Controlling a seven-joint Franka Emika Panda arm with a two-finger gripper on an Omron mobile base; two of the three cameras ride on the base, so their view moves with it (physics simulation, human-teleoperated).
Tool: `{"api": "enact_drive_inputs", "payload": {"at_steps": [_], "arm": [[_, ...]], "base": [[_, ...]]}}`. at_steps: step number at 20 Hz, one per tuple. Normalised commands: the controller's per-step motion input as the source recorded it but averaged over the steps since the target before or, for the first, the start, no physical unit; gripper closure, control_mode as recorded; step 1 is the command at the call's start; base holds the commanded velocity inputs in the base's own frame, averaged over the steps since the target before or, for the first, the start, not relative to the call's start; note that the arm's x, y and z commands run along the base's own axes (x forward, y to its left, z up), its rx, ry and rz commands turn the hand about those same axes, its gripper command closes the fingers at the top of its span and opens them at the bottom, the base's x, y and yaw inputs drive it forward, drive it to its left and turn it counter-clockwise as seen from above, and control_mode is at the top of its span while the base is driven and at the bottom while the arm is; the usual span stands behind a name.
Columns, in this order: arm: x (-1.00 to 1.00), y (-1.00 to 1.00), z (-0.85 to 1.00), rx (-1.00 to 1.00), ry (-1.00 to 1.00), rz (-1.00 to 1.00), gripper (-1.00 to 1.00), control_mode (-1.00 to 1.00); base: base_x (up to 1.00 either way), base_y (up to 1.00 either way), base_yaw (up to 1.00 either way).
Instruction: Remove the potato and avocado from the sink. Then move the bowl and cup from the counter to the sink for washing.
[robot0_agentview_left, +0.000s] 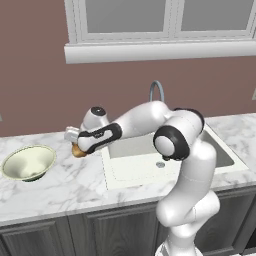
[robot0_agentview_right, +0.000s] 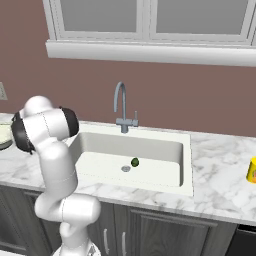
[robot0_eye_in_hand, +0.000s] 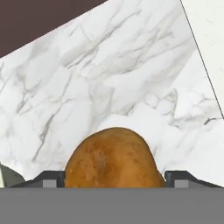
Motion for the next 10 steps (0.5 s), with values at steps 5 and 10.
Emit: {"api": "enact_drive_inputs", "payload": {"at_steps": [5,10], "arm": [[0.06,0.01,-0.16,0.0,0.03,0.0,1.0,-1.0],[0.02,0.02,-0.15,0.0,0.0,0.0,1.0,-1.0]], "base": [[0.0,0.0,0.0],[0.0,0.0,0.0]]}}
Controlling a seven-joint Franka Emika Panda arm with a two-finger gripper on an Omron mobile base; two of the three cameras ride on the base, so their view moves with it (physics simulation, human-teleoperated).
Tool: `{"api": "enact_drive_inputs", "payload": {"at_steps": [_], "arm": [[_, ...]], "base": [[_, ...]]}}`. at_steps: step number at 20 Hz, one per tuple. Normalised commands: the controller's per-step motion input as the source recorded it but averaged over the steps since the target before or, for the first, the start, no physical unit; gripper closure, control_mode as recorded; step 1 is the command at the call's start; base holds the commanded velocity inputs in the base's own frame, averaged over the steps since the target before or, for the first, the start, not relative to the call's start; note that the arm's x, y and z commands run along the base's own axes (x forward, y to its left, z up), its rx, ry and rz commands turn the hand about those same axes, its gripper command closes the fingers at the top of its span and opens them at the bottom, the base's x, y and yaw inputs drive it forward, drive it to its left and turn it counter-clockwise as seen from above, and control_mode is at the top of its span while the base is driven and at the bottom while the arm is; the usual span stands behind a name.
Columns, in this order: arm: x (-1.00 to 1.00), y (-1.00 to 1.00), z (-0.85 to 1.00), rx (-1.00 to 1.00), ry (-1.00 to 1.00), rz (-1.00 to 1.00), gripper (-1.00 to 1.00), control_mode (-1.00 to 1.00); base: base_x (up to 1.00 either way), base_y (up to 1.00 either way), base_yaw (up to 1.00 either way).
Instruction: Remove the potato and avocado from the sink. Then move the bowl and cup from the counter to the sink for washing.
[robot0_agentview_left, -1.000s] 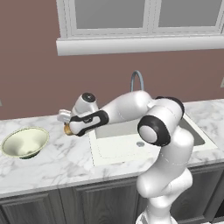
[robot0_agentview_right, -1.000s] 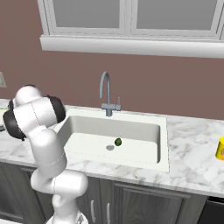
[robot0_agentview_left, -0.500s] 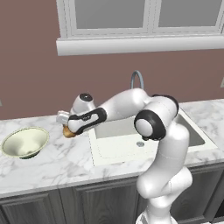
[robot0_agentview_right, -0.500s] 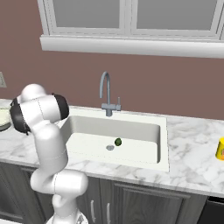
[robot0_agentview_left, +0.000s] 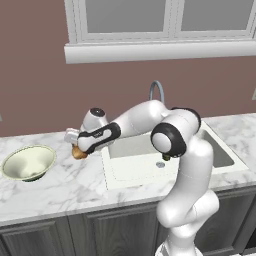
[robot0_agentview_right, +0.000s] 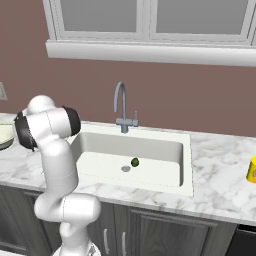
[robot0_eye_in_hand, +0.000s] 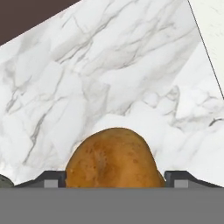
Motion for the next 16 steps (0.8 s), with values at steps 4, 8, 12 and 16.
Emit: {"api": "enact_drive_inputs", "payload": {"at_steps": [4,8,12,16], "arm": [[0.0,0.01,-0.12,0.0,0.0,0.0,1.0,-1.0],[0.0,0.02,-0.13,0.0,0.0,-0.01,1.0,-1.0],[0.0,0.01,-0.12,0.0,0.0,-0.01,1.0,-1.0],[0.0,0.0,-0.13,0.0,0.0,-0.02,1.0,-1.0]], "base": [[0.0,0.0,0.0],[0.0,0.0,0.0],[0.0,0.0,0.0],[0.0,0.0,0.0]]}}
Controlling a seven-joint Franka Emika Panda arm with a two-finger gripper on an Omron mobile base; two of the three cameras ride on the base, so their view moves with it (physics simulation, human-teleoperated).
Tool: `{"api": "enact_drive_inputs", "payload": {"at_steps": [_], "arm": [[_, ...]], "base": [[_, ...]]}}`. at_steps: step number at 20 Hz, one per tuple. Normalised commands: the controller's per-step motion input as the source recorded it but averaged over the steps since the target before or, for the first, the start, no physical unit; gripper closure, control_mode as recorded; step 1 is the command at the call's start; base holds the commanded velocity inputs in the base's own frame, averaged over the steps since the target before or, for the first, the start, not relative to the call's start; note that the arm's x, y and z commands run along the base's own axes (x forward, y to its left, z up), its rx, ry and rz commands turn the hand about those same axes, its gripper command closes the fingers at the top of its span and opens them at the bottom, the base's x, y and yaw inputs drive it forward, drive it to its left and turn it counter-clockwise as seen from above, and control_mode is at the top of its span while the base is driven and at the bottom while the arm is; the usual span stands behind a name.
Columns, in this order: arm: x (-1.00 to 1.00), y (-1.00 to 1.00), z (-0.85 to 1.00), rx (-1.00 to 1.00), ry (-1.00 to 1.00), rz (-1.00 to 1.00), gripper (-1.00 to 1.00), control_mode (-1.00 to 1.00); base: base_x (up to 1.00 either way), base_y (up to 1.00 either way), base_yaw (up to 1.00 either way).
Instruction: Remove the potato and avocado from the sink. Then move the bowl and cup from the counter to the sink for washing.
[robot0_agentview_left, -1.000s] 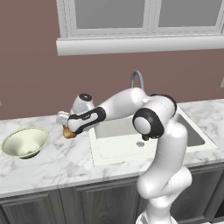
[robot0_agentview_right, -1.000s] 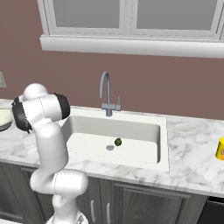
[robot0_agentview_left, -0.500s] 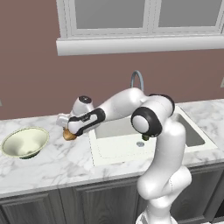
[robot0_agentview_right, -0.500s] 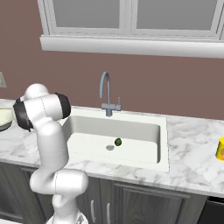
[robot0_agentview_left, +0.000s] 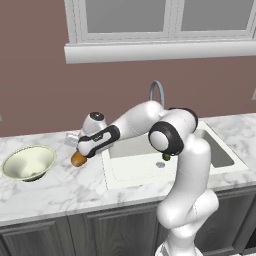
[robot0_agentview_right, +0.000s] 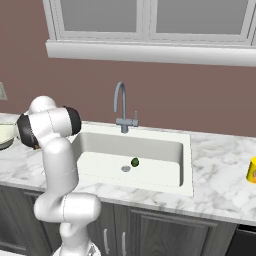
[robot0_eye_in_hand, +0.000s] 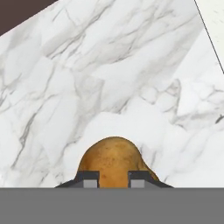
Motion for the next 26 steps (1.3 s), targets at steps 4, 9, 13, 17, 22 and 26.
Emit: {"api": "enact_drive_inputs", "payload": {"at_steps": [4,9,13,17,22,26], "arm": [[0.0,0.02,-0.12,0.0,0.0,-0.02,1.0,-1.0],[0.0,0.01,-0.1,0.0,0.0,-0.02,-1.0,-1.0],[-0.01,-0.04,-0.02,0.0,0.0,-0.01,-1.0,-1.0],[-0.03,-0.15,0.0,0.0,0.0,-0.01,-1.0,-1.0],[-0.07,-0.26,0.08,0.0,0.0,0.0,-1.0,-1.0],[-0.11,-0.29,0.17,-0.01,0.0,0.0,-1.0,-1.0]], "base": [[0.0,0.0,0.0],[0.0,0.0,0.0],[0.0,0.0,0.0],[0.0,0.0,0.0],[0.0,0.0,0.0],[0.0,0.0,0.0]]}}
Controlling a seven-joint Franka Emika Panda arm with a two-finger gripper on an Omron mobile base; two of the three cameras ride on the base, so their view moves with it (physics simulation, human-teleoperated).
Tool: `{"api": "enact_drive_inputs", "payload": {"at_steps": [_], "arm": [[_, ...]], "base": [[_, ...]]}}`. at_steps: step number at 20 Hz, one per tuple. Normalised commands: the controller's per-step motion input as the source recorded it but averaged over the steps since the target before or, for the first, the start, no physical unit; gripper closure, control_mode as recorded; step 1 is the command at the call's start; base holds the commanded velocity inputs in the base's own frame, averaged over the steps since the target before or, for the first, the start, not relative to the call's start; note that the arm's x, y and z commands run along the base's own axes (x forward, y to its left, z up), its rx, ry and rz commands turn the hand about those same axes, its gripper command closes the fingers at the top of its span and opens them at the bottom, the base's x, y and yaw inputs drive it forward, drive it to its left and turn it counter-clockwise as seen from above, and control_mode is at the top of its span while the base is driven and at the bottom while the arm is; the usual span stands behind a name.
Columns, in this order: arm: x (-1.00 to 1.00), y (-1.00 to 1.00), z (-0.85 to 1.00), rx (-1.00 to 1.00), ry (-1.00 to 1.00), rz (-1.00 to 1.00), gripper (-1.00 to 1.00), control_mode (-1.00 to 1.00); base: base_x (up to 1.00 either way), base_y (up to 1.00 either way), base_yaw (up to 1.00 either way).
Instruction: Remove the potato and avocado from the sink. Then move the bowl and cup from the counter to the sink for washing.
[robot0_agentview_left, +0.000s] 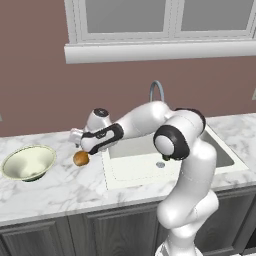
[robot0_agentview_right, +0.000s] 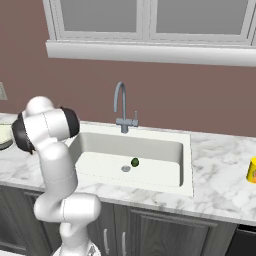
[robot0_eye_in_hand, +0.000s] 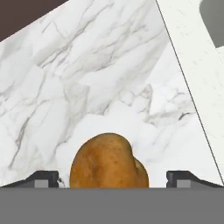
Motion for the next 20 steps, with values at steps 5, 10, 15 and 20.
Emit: {"api": "enact_drive_inputs", "payload": {"at_steps": [5,10,15,20], "arm": [[-0.11,-0.37,0.19,-0.03,0.0,0.0,-1.0,-1.0],[-0.13,-0.41,0.16,-0.01,0.0,0.0,-1.0,-1.0],[-0.16,-0.39,0.12,-0.02,0.0,0.0,-1.0,-1.0],[-0.19,-0.37,0.08,-0.04,-0.06,0.0,-1.0,-1.0]], "base": [[0.0,0.0,0.0],[0.0,0.0,0.0],[0.0,0.0,0.0],[0.0,0.0,0.0]]}}
